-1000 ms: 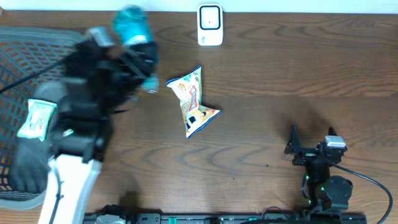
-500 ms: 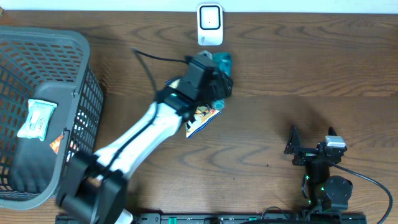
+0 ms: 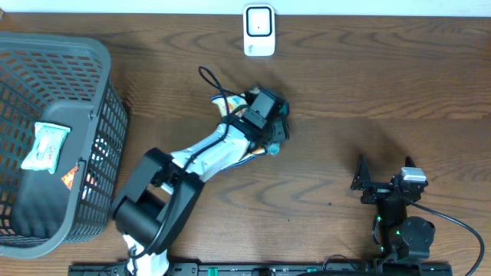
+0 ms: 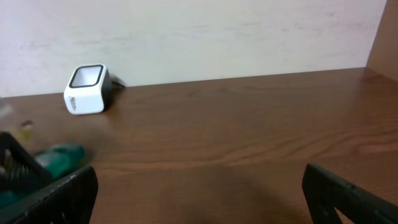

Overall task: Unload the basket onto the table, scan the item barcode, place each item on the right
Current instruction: 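Carry the teal bottle beside the snack bag and set it down, then return the left gripper into the basket and grasp the orange box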

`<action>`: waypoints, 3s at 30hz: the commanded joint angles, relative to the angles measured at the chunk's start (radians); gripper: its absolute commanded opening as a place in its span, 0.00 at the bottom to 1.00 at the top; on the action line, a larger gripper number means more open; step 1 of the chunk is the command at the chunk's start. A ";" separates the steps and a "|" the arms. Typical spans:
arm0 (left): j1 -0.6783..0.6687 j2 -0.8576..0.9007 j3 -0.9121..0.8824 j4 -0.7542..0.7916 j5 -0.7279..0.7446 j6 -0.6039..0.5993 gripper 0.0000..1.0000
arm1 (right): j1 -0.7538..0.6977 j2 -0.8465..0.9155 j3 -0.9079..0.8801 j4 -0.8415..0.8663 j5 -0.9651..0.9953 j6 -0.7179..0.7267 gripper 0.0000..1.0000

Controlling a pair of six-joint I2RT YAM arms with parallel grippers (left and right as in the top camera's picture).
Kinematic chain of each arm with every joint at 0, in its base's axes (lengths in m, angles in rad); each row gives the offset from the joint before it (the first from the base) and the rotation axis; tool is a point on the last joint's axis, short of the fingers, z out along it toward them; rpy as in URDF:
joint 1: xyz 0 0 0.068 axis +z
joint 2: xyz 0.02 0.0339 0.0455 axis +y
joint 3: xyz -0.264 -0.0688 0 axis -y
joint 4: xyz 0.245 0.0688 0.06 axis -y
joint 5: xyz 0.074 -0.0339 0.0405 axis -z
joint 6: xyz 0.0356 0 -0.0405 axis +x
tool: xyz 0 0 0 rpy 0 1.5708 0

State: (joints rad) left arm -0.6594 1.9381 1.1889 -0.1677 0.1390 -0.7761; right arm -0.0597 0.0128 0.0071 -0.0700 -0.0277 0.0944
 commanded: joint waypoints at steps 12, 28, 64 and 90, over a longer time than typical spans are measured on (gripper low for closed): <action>-0.005 0.050 0.031 -0.035 -0.028 0.070 0.87 | 0.002 -0.004 -0.002 -0.003 -0.001 0.005 0.99; 0.097 -0.293 0.119 -0.275 -0.029 0.203 0.98 | 0.002 -0.004 -0.002 -0.003 -0.001 0.005 0.99; 0.567 -1.058 0.115 -0.777 -0.286 0.208 0.98 | 0.002 -0.004 -0.002 -0.003 -0.001 0.005 0.99; 0.578 -0.739 0.195 -0.654 -0.227 0.364 0.98 | 0.002 -0.003 -0.002 -0.003 -0.001 0.005 0.99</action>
State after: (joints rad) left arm -0.0921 1.2419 1.2903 -0.8295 -0.0662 -0.5098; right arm -0.0597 0.0128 0.0071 -0.0700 -0.0277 0.0944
